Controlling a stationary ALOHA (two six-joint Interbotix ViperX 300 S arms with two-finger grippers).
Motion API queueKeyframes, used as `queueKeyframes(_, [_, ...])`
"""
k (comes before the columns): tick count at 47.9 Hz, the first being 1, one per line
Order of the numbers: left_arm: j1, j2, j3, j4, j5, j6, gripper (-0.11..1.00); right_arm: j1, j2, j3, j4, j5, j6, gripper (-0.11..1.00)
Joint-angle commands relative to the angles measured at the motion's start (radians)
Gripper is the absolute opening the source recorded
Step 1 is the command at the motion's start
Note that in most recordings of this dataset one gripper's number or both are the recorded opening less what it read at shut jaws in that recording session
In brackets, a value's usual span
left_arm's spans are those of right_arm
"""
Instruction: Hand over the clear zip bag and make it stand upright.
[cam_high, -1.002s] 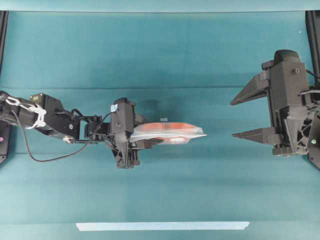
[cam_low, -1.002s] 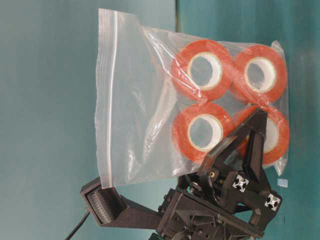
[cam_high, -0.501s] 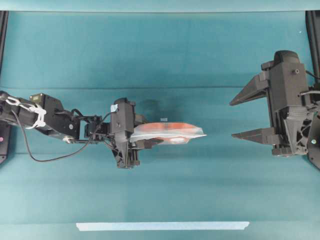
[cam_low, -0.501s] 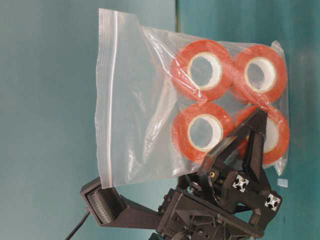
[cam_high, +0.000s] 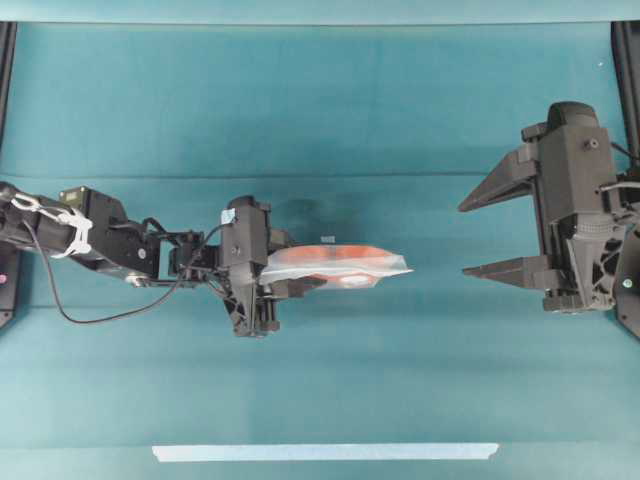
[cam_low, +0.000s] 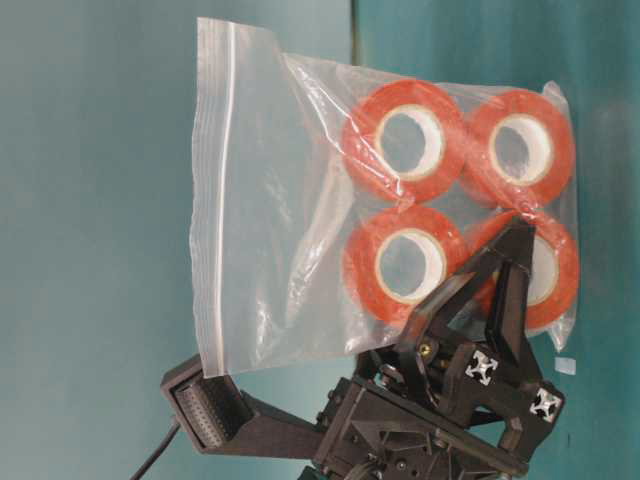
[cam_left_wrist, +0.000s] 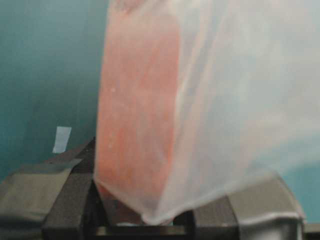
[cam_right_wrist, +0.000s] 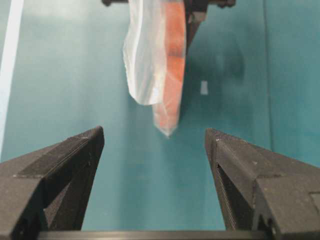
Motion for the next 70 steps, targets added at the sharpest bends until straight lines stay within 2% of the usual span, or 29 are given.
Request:
queueKeyframes(1, [-0.005,-0.011,-0.003,0.002,-0.003,-0.002,0.26,0.006,-0.008,-0.009,0.002,-0.006,0.009,0.85])
queueKeyframes(70, [-0.006,-0.012,0.002,0.002,-0.003,-0.005,0.26,0.006,-0.012,0.012,0.002,0.006,0.011,0.85])
